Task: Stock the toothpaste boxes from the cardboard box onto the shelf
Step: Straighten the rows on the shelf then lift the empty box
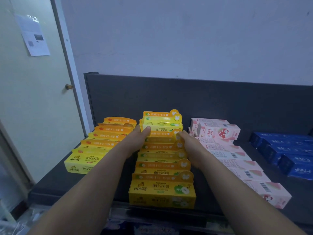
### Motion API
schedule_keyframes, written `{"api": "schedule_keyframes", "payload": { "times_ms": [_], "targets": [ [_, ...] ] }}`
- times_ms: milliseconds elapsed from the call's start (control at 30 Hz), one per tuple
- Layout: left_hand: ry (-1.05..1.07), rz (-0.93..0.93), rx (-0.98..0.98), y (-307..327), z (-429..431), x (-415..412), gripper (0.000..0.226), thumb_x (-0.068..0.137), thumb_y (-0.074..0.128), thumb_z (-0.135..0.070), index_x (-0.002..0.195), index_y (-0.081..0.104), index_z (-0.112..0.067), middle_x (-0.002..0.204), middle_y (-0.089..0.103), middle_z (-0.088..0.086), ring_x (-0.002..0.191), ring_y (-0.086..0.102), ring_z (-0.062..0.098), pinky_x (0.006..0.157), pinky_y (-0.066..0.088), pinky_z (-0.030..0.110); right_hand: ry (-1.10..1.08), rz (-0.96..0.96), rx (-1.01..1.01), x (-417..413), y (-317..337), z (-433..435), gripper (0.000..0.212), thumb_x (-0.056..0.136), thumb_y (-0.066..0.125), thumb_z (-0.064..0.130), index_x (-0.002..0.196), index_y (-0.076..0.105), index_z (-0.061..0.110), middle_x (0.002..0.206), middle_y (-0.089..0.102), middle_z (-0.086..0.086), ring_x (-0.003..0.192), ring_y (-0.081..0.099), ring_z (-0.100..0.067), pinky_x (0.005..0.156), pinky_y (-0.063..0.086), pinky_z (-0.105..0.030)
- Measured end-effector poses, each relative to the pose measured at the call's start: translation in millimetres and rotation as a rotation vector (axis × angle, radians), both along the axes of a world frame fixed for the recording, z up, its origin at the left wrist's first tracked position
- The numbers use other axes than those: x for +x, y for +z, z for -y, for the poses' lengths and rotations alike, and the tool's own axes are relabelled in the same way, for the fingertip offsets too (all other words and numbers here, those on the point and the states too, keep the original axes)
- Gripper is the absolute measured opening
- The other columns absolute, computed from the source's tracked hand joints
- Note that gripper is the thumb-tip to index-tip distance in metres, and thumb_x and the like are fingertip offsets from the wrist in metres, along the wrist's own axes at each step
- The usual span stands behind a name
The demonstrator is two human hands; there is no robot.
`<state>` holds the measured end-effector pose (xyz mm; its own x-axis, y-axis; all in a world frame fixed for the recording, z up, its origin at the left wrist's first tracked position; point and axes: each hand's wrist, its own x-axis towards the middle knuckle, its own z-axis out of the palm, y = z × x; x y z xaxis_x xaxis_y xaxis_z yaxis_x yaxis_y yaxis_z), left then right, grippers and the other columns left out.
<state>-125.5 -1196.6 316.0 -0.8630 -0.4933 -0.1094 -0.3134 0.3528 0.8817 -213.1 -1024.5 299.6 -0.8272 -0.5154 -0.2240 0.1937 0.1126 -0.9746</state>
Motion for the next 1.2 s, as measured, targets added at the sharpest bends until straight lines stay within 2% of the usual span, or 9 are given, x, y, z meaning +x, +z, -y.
{"api": "schedule_keyframes", "payload": {
  "times_ms": [167,300,467,600,700,833,967,1100,1200],
  "targets": [
    [0.042,0.048,0.004,3,13,-8,0.067,0.095,0.036,-0.057,0.147,0.028,-0.015,0.142,0.045,0.009,0.126,0.047,0.029,0.104,0.039,0.046,-0.053,-0.049,0.032,-12,7,6,0.064,0.099,0.04,0.041,0.153,0.009,0.026,0.155,0.026,-0.001,0.131,0.044,-0.025,0.094,0.051,-0.045],
    [-0.011,0.04,0.049,-2,18,-18,0.068,0.091,0.037,-0.062,0.141,0.038,-0.016,0.13,0.054,0.006,0.116,0.054,0.025,0.1,0.044,0.049,-0.037,-0.064,0.073,-9,13,8,0.046,0.104,0.035,0.03,0.147,0.028,0.019,0.116,0.048,0.005,0.111,0.048,-0.008,0.061,0.046,-0.02],
    [0.016,0.026,0.024,-5,28,-31,0.092,0.077,0.025,-0.078,0.138,0.042,-0.011,0.133,0.054,0.01,0.119,0.053,0.029,0.1,0.042,0.05,-0.105,-0.053,0.085,-25,10,17,0.039,0.095,0.037,0.046,0.112,0.057,0.017,0.112,0.062,-0.013,0.1,0.063,-0.028,0.092,0.051,-0.049],
    [0.028,0.007,0.038,8,21,-37,0.087,0.086,0.019,-0.074,0.145,0.032,-0.011,0.143,0.043,0.011,0.129,0.043,0.03,0.102,0.036,0.043,-0.156,-0.062,0.08,-34,10,26,0.049,0.092,0.032,0.054,0.113,0.058,0.018,0.115,0.061,-0.011,0.11,0.059,-0.031,0.097,0.047,-0.051],
    [0.057,0.018,-0.009,9,23,-44,0.078,0.094,0.017,-0.066,0.149,0.023,-0.012,0.152,0.032,0.012,0.138,0.031,0.031,0.107,0.028,0.046,-0.147,-0.082,0.126,-37,9,30,0.06,0.095,0.029,0.057,0.146,0.033,0.026,0.145,0.043,-0.008,0.131,0.043,-0.03,0.106,0.039,-0.048],
    [0.058,0.046,-0.048,6,27,-51,0.079,0.093,0.019,-0.067,0.152,0.016,-0.014,0.156,0.026,0.011,0.142,0.026,0.032,0.111,0.024,0.048,-0.097,-0.121,0.139,-42,10,31,0.067,0.095,0.031,0.061,0.152,0.011,0.033,0.154,0.027,-0.006,0.139,0.032,-0.031,0.106,0.037,-0.049],
    [0.006,0.042,-0.094,2,27,-53,0.078,0.095,0.021,-0.064,0.154,0.006,-0.015,0.159,0.018,0.01,0.144,0.02,0.03,0.112,0.023,0.044,-0.033,-0.15,0.15,-45,8,34,0.07,0.091,0.035,0.066,0.151,0.012,0.037,0.149,0.037,-0.002,0.131,0.043,-0.031,0.094,0.047,-0.046],
    [-0.029,0.049,-0.065,0,30,-54,0.077,0.093,0.022,-0.067,0.153,0.006,-0.023,0.155,0.027,0.01,0.14,0.029,0.032,0.11,0.028,0.047,0.027,-0.17,0.166,-45,11,31,0.058,0.099,0.031,0.052,0.151,0.013,0.034,0.132,0.049,0.0,0.104,0.058,-0.015,0.057,0.045,-0.023],
    [-0.03,0.036,-0.04,0,32,-56,0.077,0.092,0.023,-0.067,0.153,0.006,-0.023,0.157,0.024,0.009,0.141,0.028,0.032,0.113,0.027,0.048,0.032,-0.14,0.15,-50,9,33,0.06,0.099,0.032,0.052,0.152,0.011,0.034,0.143,0.043,-0.003,0.124,0.05,-0.024,0.064,0.046,-0.027]
  ]
}}
